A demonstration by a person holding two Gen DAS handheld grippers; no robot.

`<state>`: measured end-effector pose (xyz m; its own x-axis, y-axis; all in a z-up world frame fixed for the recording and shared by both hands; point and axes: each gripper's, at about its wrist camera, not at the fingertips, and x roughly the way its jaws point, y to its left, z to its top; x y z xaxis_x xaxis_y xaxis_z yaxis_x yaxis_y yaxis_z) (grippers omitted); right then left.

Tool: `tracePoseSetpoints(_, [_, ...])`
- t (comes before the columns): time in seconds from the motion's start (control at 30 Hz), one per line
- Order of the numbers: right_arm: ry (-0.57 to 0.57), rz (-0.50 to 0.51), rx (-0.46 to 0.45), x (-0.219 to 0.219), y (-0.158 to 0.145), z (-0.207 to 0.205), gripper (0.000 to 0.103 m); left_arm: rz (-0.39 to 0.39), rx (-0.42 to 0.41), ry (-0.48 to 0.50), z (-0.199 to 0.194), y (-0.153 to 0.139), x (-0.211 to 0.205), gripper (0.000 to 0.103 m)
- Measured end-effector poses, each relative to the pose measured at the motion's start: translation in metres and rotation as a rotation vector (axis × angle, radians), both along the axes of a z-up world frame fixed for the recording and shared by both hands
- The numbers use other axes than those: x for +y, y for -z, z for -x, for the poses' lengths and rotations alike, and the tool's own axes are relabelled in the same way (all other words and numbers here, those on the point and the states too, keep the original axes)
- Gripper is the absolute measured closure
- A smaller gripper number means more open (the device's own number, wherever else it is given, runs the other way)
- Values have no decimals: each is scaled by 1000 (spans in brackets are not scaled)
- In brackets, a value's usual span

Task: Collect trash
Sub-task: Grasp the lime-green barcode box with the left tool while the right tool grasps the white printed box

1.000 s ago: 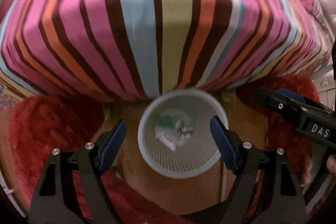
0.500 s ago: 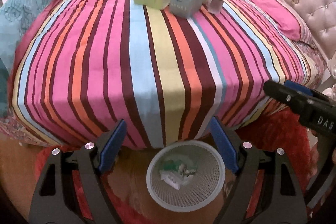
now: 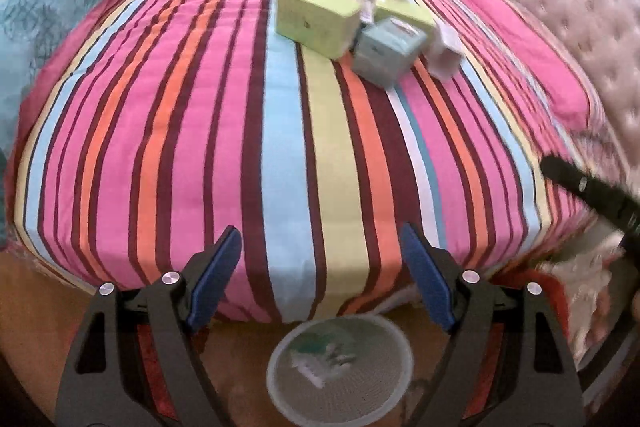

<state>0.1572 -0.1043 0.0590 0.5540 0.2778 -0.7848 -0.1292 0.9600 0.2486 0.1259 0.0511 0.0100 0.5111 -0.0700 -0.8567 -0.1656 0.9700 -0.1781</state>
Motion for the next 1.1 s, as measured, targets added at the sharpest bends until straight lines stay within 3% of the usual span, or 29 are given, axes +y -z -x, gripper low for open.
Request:
tracePoseSetpoints(0.2, [6, 0, -1, 5, -2, -28, 18, 62, 12, -80, -37, -9, 20, 23])
tracePoseSetpoints(0.53, [-2, 49, -26, 23, -6, -72, 18, 103, 51, -131, -101, -12, 30, 23])
tracePoseSetpoints(1.1, [33, 57, 51, 28, 15, -136, 18, 231, 103, -271, -202, -16, 49, 23])
